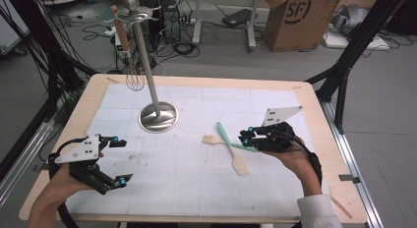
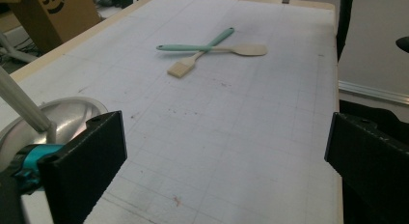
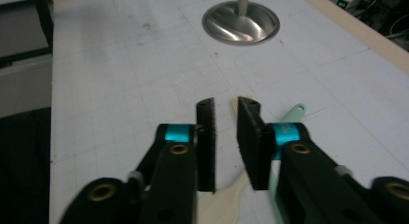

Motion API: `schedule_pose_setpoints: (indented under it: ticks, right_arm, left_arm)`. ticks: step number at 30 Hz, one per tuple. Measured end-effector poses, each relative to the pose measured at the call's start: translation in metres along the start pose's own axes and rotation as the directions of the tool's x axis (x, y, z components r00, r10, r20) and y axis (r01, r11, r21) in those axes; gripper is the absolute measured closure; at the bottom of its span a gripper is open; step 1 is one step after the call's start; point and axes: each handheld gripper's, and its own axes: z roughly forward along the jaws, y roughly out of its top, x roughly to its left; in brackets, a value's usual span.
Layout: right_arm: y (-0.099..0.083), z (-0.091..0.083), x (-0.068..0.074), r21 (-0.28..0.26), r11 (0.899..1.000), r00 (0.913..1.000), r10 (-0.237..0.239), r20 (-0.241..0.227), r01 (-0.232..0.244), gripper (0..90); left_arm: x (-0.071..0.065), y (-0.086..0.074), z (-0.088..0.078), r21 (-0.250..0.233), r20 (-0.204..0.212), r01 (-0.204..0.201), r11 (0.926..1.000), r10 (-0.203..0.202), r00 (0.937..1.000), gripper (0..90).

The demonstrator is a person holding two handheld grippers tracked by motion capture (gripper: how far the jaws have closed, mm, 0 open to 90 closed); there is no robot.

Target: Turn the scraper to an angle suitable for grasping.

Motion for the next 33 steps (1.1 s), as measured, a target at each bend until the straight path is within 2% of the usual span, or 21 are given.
schedule_pose_setpoints:
  ticks: [2, 3, 5, 7, 13, 20, 24, 28, 31, 33]
  right_arm:
    - [0.001, 0.009, -0.002, 0.026, 1.0, 0.9998, -0.011, -0.014, 0.012, 89.3]
    - [0.001, 0.014, -0.003, 0.042, 0.999, 0.9996, -0.026, -0.004, 0.026, 89.3]
    - [0.0, 0.023, -0.006, 0.075, 0.997, 0.9997, -0.016, -0.02, 0.017, 89.4]
    - [0.0, 0.032, -0.007, 0.109, 0.994, 0.9993, -0.026, -0.027, 0.029, 89.5]
    - [-0.003, 0.059, -0.007, 0.216, 0.975, 0.9977, -0.049, -0.047, 0.058, 89.6]
    - [-0.007, 0.074, -0.01, 0.28, 0.958, 0.9972, -0.047, -0.059, 0.062, 89.6]
    - [-0.01, 0.082, -0.01, 0.328, 0.942, 0.9967, -0.045, -0.068, 0.065, 89.6]
    - [-0.016, 0.091, -0.011, 0.319, 0.946, 0.9968, -0.036, -0.071, 0.057, 89.6]
    - [-0.023, 0.098, -0.013, 0.348, 0.936, 0.9976, -0.034, -0.06, 0.052, 89.5]
    - [-0.025, 0.101, -0.014, 0.374, 0.926, 0.9976, -0.038, -0.059, 0.057, 89.6]
  left_arm:
    - [0.0, -0.001, 0.0, 0.001, 0.0, 0.004, 1.0, -0.004, 1.0, 1.7]
    - [0.001, -0.001, 0.001, 0.003, 0.0, 0.004, 1.0, -0.004, 1.0, 1.7]
    - [0.001, -0.002, 0.002, 0.005, 0.001, 0.009, 0.9999, -0.009, 1.0, 1.7]
    - [0.001, -0.002, 0.002, 0.009, 0.0, 0.007, 0.9999, -0.007, 1.0, 1.7]
    - [0.002, -0.004, 0.005, 0.01, 0.002, 0.01, 0.9999, -0.01, 0.9999, 1.7]
    - [0.002, -0.004, 0.004, -0.001, 0.009, 0.01, 1.0, -0.01, 0.9999, 1.7]
    - [0.002, -0.004, 0.004, -0.003, 0.009, 0.01, 0.9999, -0.01, 0.9999, 1.7]
    - [0.001, -0.004, 0.003, -0.005, 0.009, 0.01, 0.9999, -0.01, 0.9999, 1.7]
    - [0.001, -0.004, 0.003, -0.007, 0.01, 0.01, 0.9999, -0.01, 0.9999, 1.7]
    - [0.001, -0.004, 0.003, -0.005, 0.012, 0.01, 0.9999, -0.01, 0.9999, 1.7]
